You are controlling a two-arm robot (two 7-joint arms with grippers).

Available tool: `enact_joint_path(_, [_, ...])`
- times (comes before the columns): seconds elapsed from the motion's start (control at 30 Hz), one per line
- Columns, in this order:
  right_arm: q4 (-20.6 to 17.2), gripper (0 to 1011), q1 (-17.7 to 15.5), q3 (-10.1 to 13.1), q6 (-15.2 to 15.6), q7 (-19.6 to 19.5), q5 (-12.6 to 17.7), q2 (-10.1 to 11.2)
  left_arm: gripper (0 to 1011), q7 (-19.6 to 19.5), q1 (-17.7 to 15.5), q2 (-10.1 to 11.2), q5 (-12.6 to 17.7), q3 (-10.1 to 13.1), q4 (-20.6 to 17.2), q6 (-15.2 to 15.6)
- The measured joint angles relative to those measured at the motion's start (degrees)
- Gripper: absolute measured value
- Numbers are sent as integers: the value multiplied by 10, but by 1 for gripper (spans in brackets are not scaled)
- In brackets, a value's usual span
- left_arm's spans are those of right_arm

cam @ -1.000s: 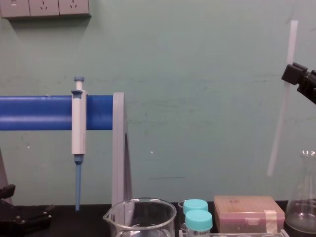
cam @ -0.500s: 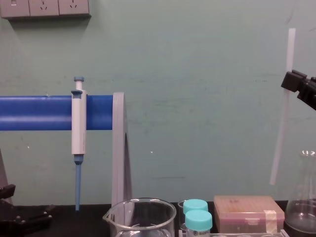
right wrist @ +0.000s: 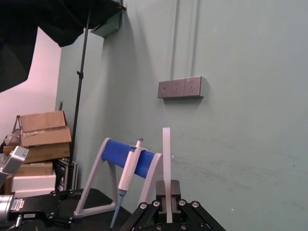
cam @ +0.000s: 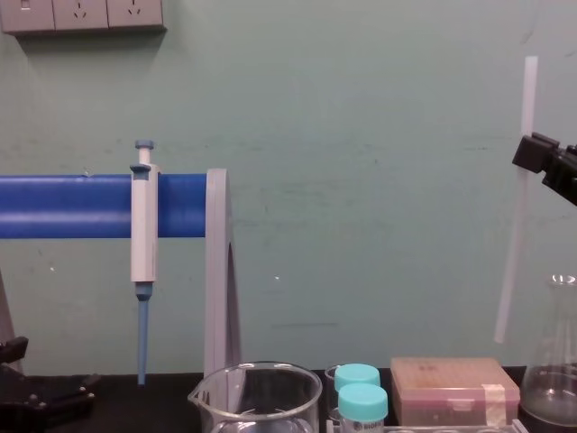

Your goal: Pick up the stirring rod with one hand, then place it down.

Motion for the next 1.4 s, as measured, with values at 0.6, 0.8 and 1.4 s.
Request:
enact_joint_path(0.6, [-4,56,0,-2,7,-4,-6,6,1000,0,0,0,0,0,0,0])
enact_joint_path(0.8, [-3,56,1,-3,8,-4,-7,8,1000,0,0,0,0,0,0,0])
enact_joint_path(1.4, [9,55,10,-18,48,24,19,25,1000,0,0,0,0,0,0,0])
